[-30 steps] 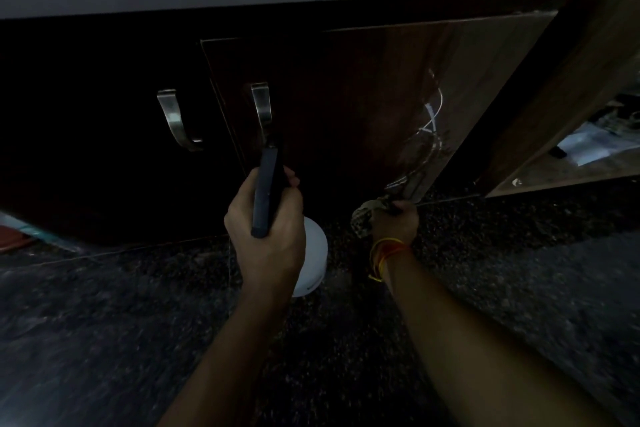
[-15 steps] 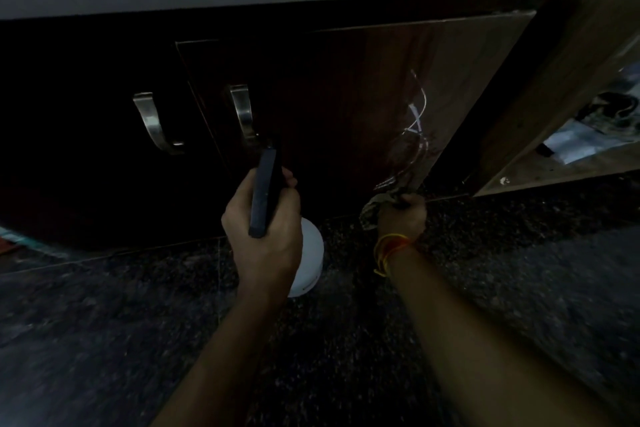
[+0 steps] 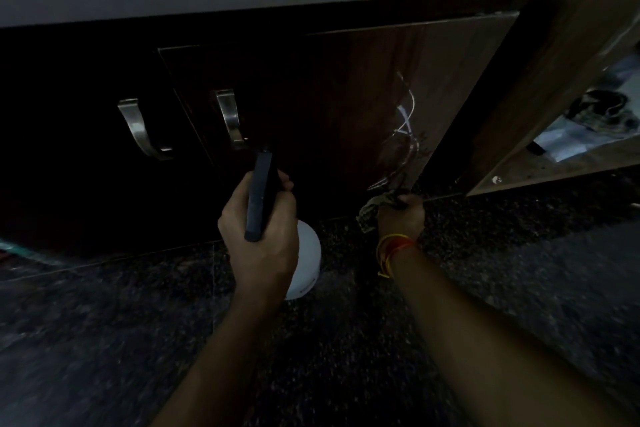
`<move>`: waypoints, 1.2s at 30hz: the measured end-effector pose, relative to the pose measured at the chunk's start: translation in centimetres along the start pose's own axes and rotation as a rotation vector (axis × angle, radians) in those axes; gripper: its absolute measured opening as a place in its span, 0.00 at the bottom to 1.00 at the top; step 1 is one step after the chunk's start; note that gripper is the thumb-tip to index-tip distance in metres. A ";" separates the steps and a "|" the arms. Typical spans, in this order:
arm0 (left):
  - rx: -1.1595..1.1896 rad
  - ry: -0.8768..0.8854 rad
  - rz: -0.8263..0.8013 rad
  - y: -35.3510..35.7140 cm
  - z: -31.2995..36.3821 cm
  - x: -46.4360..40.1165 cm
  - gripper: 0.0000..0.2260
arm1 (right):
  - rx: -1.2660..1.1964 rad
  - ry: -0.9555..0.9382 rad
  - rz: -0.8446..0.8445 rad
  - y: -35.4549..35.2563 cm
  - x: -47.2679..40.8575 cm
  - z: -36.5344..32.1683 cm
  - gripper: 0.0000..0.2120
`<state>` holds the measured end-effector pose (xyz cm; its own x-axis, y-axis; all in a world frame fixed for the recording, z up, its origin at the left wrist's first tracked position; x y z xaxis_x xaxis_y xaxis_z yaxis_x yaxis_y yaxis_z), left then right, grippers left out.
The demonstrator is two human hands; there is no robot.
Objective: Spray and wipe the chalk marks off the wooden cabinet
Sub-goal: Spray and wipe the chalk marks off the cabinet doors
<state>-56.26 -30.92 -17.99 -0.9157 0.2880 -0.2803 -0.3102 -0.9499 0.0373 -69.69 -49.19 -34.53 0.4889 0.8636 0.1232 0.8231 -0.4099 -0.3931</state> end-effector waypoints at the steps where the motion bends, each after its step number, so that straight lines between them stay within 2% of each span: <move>1: 0.001 -0.002 -0.005 0.1 0.0 0.0 0.05 | -0.002 -0.024 -0.002 0.0 0.4 -0.1 0.10; 6: 0.015 -0.005 -0.011 0.7 0.3 0.3 0.05 | 0.007 -0.136 -0.024 0.6 2.2 -0.4 0.10; 11: 0.016 0.022 -0.020 0.5 0.5 0.2 0.06 | -0.040 -0.054 0.006 0.0 0.0 -0.1 0.10; 19: 0.023 0.019 -0.013 0.2 0.5 -0.2 0.05 | 0.060 -0.043 0.035 -0.9 -1.6 -0.6 0.09; 26: 0.031 0.016 -0.014 0.9 1.7 0.5 0.05 | -0.144 -0.282 0.154 -3.5 0.3 -6.6 0.10; 29: 0.041 0.019 -0.025 1.2 2.6 1.0 0.05 | -0.195 -0.328 0.171 -3.9 1.1 -7.6 0.11; 36: 0.038 -0.002 -0.039 1.4 2.4 1.7 0.05 | -0.124 -0.086 0.032 -2.4 1.7 -4.4 0.15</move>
<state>-58.91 -31.40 -16.08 -0.9030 0.3253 -0.2807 -0.3553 -0.9327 0.0623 -69.54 -48.04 -29.32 0.4934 0.8692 0.0318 0.8395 -0.4663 -0.2790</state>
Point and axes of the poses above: each hand's wrist, its own x-axis away from the middle knuckle, its own y-axis out of the palm, z = x × y, the point moved 4 cm from there along -x, towards the middle knuckle, and after that the axes turned 15 degrees about z, right-handed, at the moved point
